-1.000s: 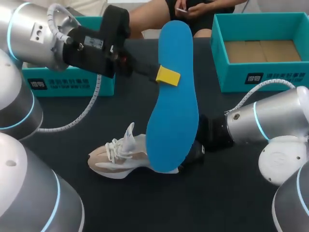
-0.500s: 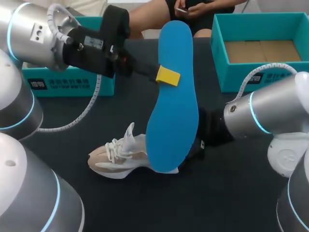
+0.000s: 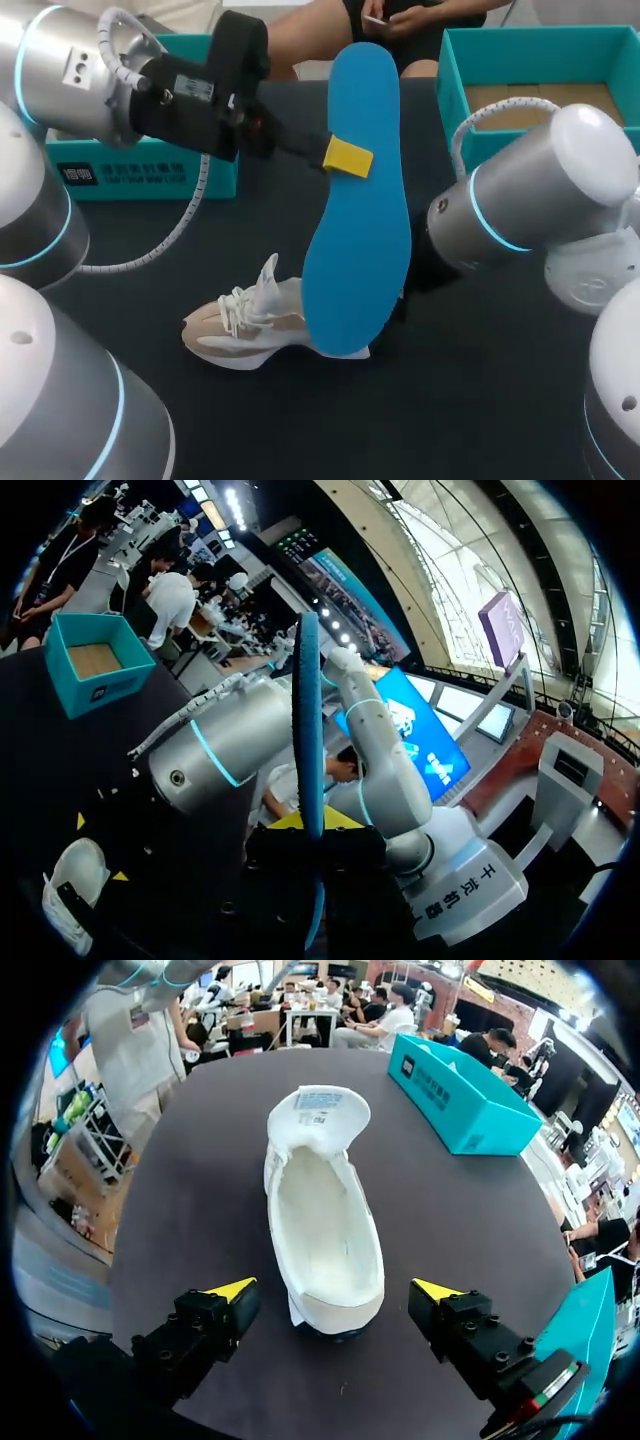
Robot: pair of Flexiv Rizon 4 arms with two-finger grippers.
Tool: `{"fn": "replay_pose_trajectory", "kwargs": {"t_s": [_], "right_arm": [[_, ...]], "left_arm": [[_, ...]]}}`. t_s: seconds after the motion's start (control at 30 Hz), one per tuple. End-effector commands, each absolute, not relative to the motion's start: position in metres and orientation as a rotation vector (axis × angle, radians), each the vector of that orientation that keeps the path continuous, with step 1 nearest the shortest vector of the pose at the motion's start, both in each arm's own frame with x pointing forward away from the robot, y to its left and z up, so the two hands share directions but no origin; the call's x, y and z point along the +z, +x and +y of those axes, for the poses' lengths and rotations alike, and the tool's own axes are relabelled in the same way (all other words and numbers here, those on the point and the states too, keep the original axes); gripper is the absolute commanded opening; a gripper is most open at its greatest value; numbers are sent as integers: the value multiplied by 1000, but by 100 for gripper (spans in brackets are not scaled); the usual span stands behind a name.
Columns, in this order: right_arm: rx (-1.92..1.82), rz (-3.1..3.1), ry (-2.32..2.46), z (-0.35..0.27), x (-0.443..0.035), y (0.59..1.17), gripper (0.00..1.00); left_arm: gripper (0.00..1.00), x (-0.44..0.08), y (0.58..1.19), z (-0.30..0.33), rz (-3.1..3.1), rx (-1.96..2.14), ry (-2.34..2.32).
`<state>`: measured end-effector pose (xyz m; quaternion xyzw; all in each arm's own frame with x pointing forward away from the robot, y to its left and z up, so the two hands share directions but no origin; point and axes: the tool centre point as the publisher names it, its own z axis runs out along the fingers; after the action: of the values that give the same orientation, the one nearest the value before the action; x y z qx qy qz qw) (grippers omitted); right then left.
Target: Take the shoe out of the shoebox, open the shoe tongue, remove and reinsert the insole, then place the shoe into the shoebox
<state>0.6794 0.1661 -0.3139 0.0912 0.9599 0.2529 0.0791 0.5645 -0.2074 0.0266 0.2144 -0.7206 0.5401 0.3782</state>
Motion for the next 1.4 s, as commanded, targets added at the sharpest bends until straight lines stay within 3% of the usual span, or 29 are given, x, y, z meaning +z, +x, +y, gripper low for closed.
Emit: {"fn": "replay_pose_trajectory", "kwargs": {"t_s": [0.03,1.4], "right_arm": [[375,2960,305,178,-312,680,100],[453,2998,302,175,-320,689,100]], "left_arm": [[0,26,565,-208,-1843,1379,548],[0,26,565,-208,-1843,1379,548]]}}
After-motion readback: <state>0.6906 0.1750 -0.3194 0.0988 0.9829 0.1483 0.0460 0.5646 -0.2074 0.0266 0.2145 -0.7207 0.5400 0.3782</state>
